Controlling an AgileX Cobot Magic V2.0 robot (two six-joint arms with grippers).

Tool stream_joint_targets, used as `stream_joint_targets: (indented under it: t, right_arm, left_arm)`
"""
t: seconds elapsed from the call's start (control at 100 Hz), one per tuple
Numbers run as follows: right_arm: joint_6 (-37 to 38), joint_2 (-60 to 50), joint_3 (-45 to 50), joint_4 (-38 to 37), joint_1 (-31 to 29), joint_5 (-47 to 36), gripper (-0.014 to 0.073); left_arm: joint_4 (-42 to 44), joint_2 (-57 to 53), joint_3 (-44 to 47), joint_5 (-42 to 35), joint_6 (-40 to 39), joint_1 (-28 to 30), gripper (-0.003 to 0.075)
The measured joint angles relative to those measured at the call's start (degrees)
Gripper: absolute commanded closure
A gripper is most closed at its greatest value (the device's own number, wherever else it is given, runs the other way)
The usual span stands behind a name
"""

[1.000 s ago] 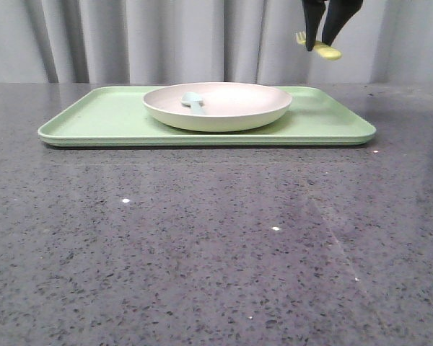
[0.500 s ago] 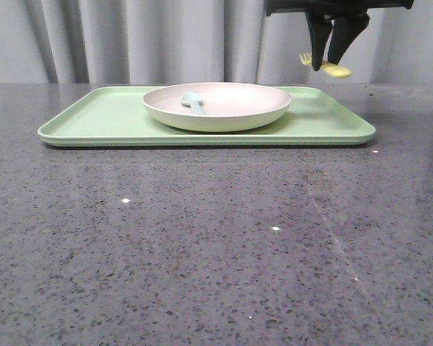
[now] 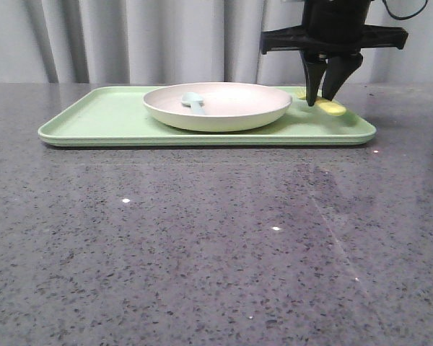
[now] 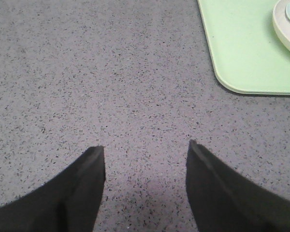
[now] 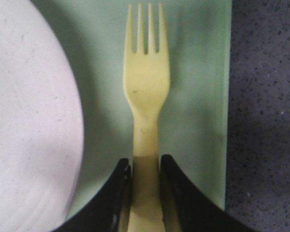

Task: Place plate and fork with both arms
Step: 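Lower the fork onto the tray and open the right gripper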

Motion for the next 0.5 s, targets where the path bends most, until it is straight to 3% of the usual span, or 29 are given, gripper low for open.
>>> stream_joint_targets:
  t: [0.5]
  right_arm:
    - [-0.23, 0.00, 0.18, 0.00, 0.00, -0.73, 0.0538]
  left_arm:
    - [0.00, 0.00, 0.00, -0.09, 0.00, 0.00, 0.0345]
